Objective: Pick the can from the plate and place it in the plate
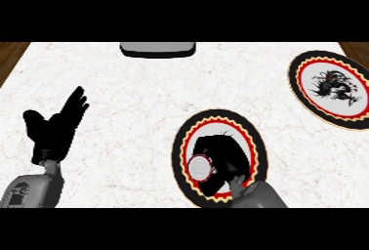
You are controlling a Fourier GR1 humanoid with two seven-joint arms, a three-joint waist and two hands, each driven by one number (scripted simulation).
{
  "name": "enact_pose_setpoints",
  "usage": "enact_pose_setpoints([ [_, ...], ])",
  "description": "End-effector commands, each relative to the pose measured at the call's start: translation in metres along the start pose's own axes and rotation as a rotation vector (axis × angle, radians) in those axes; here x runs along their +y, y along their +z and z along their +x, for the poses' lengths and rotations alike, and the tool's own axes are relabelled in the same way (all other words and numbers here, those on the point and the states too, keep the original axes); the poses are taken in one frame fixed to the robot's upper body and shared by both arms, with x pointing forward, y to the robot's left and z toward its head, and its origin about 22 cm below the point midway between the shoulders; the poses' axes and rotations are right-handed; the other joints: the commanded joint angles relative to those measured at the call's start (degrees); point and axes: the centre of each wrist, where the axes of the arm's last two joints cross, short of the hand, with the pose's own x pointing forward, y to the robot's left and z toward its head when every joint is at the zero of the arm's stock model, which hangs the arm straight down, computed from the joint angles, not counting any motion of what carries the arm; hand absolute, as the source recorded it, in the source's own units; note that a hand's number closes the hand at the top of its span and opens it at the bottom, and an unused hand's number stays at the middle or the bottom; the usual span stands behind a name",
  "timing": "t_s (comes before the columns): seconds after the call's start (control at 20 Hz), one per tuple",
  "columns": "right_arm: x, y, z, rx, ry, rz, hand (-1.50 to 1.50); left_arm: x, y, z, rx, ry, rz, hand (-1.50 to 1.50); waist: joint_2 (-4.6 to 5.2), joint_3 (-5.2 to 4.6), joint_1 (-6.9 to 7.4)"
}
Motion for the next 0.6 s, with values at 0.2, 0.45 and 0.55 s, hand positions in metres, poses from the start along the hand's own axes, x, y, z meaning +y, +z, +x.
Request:
enact_pose_setpoints([
  [0.2, -0.039, -0.03, -0.031, -0.033, 0.08, -0.163, 1.5, -0.001, -0.004, -0.011, -0.009, 0.003, -0.017, 0.0, 0.27, 0.05, 0.28],
  [0.45, -0.103, -0.042, -0.066, -0.082, 0.177, -0.267, 1.5, 0.003, 0.003, -0.008, -0.011, 0.009, -0.01, 0.0, 0.25, 0.06, 0.57],
  [0.55, -0.116, -0.028, -0.056, -0.143, 0.172, -0.42, 1.5, 0.002, -0.003, -0.009, 0.015, -0.006, 0.011, 0.0, 0.11, 0.05, -0.25],
])
